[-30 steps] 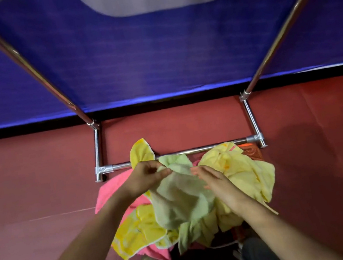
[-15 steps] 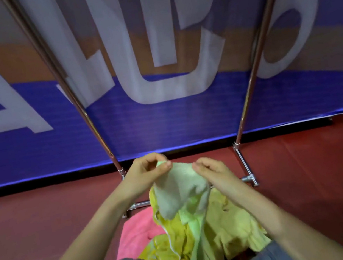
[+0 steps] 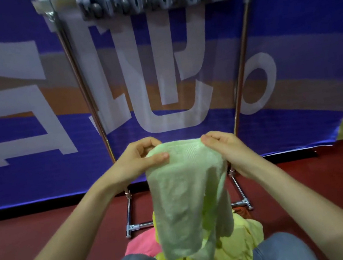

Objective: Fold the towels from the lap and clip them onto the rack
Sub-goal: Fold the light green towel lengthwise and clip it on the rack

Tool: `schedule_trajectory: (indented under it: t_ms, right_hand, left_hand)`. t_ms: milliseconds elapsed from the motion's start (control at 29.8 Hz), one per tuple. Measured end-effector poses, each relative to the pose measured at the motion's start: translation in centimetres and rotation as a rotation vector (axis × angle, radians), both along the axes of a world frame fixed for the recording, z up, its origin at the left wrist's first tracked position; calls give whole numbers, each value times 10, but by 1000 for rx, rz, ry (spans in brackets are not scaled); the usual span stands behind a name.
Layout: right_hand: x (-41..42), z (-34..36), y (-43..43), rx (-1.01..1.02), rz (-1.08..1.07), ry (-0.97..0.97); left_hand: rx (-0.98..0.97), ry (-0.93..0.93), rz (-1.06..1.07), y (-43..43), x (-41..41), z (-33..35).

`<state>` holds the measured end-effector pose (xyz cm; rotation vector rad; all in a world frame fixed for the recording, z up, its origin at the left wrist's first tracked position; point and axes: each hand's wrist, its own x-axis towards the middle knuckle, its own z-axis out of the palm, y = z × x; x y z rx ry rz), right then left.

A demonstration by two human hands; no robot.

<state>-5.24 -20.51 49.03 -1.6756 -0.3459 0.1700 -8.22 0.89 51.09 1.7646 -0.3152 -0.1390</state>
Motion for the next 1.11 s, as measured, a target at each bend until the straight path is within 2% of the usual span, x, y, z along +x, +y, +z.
schedule_trajectory:
  t_ms: [101,235,402,570,704,905,1006,1106]
  right_hand:
    - [-14,6,4,-51,93,63]
    - [-29,17,22,24,213,137]
    - [-35,21,36,-49,235,26]
    - [-34,13,48,-148,268,69]
    - [-39,10,53,-123,270,39]
    - [-43,9,53,77,143,3]
    - [-43,4,46,104,94,70]
    - [-46,5,41,26,113,94]
  left_hand:
    - [34,-46,3,-8,-6,12]
    - [202,-50,-103,-20,-18,25]
    - [344,-55,-139,-17,-29,30]
    - [419,-61,-129,-9,-36,28]
    - [401,-71,-111,-3,-35,19]
    - [257,48,-83,7,-37,3]
    - [183,13,-19,7,-39,-1]
    - [190,-82,-19,-3,-40,4]
